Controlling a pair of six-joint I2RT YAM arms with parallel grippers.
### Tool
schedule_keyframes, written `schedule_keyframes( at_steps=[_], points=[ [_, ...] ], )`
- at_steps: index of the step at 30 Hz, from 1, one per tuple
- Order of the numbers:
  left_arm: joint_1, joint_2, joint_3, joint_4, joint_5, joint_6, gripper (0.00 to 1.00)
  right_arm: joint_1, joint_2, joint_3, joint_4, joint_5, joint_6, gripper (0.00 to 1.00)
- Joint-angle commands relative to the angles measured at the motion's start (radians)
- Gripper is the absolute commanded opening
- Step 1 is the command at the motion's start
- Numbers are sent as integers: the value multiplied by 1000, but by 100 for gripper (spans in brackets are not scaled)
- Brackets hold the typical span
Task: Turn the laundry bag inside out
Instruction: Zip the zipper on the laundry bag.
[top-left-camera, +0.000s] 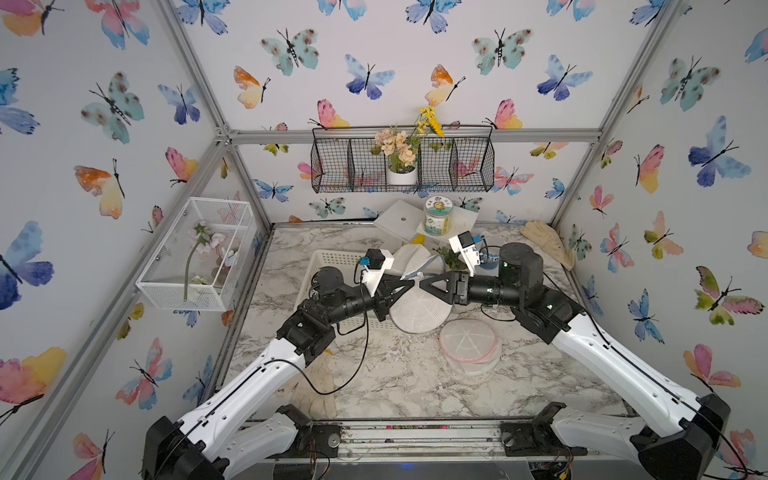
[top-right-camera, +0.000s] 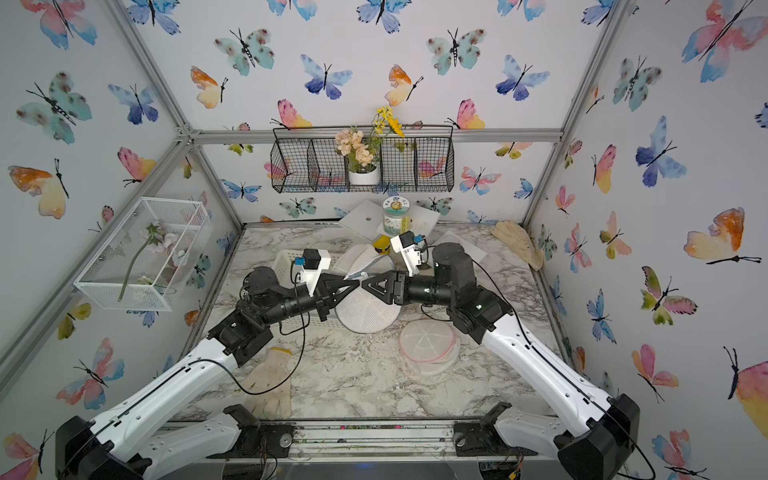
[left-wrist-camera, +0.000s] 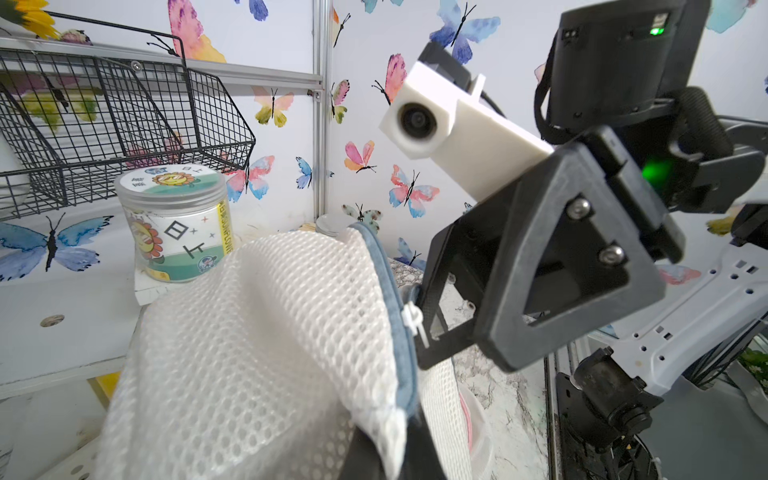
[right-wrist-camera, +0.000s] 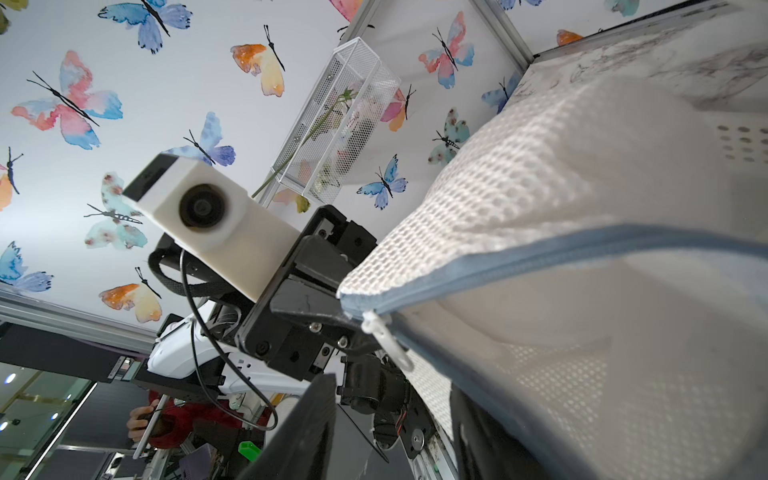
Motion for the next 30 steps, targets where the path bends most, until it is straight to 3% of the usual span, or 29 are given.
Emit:
schedule_keyframes(
  at_steps=[1, 9, 19, 30],
  points=[
    [-3, -12, -21, 63, 2, -31, 0, 0, -3, -6, 104, -32, 34, 47],
    [-3, -20, -51, 107, 20, -64, 0, 0, 11, -31, 179, -26, 78, 41],
    [-3, -27, -68, 171, 7, -98, 0, 0, 23, -37, 103, 13, 29, 40],
    [-3, -12, -70, 197, 19, -124, 0, 0, 50, -22, 136, 29, 26, 28]
  ],
)
